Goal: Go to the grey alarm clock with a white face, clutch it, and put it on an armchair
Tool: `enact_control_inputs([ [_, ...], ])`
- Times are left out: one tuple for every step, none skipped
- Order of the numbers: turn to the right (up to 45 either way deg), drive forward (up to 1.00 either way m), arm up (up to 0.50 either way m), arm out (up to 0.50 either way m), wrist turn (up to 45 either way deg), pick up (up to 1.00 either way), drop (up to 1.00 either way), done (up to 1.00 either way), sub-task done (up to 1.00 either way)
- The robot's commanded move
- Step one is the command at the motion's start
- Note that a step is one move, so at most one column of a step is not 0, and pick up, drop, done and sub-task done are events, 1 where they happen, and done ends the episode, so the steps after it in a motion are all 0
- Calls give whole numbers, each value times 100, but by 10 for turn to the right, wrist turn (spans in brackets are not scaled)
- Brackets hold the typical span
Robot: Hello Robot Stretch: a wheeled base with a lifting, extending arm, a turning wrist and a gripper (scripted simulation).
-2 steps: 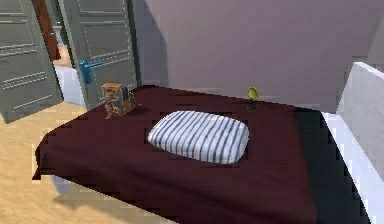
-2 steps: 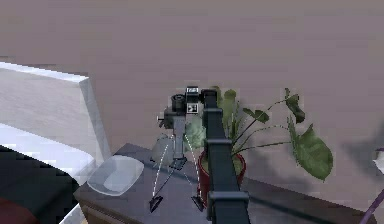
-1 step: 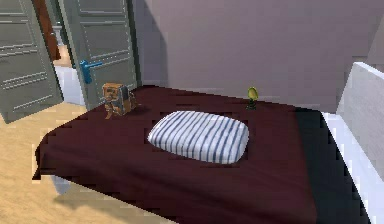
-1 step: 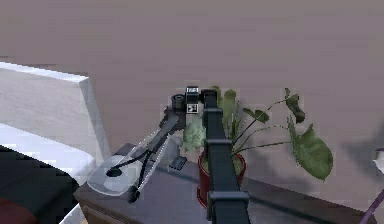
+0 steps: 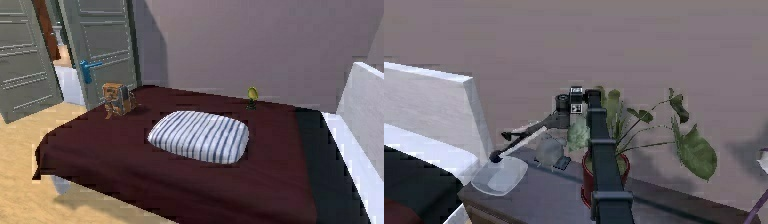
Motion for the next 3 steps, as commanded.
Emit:
enact_control_inputs([
  [0, 0, 0, 0, 450, 0, 0, 0, 0],
  [0, 0, 0, 0, 180, 0, 0, 0, 0],
  [0, 0, -30, 0, 0, 0, 0, 0, 0],
])
